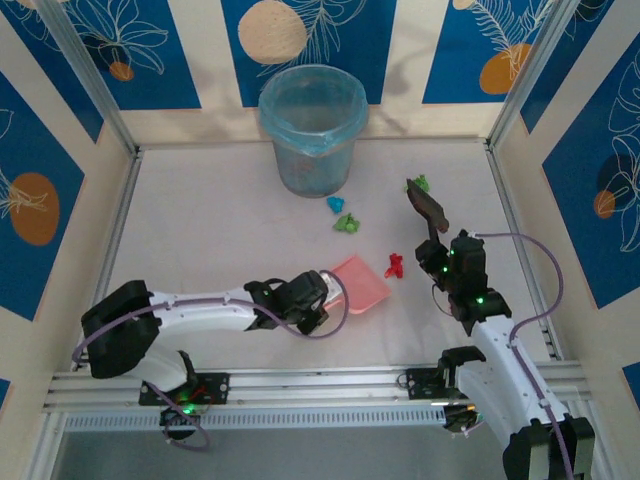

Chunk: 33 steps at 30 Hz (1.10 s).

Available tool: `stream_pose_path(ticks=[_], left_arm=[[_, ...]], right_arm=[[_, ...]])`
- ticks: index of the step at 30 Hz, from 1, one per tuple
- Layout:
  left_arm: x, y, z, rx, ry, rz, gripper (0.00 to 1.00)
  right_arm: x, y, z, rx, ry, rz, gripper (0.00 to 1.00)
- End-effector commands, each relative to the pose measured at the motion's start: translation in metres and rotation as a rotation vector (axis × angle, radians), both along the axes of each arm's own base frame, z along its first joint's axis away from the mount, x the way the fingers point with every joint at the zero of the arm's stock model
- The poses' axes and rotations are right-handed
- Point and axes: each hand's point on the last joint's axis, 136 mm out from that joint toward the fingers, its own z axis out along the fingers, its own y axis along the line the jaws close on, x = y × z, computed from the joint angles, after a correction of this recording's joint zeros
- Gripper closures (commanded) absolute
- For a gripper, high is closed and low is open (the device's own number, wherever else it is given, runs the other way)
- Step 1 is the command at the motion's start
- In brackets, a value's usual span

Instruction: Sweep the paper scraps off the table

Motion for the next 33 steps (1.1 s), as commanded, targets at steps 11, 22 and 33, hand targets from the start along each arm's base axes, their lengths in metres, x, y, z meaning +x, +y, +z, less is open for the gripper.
stream_pose_path(ticks=[11,22,33], left_arm=[[-0.004,0.001,-0.014,0.181,-0.048,-0.101,1.00],[0.005,0.005,-0.024,0.238,-0.063,-0.059,1.00],[0.009,0.009,-0.027,0.273,-0.072,-0.038,1.00]], right_arm=[[0.007,0.024,0.014,0.182,0.243,0.033,1.00],[-0.011,0.041,0.016,0.319,0.367,0.029,1.00],[-0.060,0.067,0.004,0.483,0.532,-0.015,1.00]])
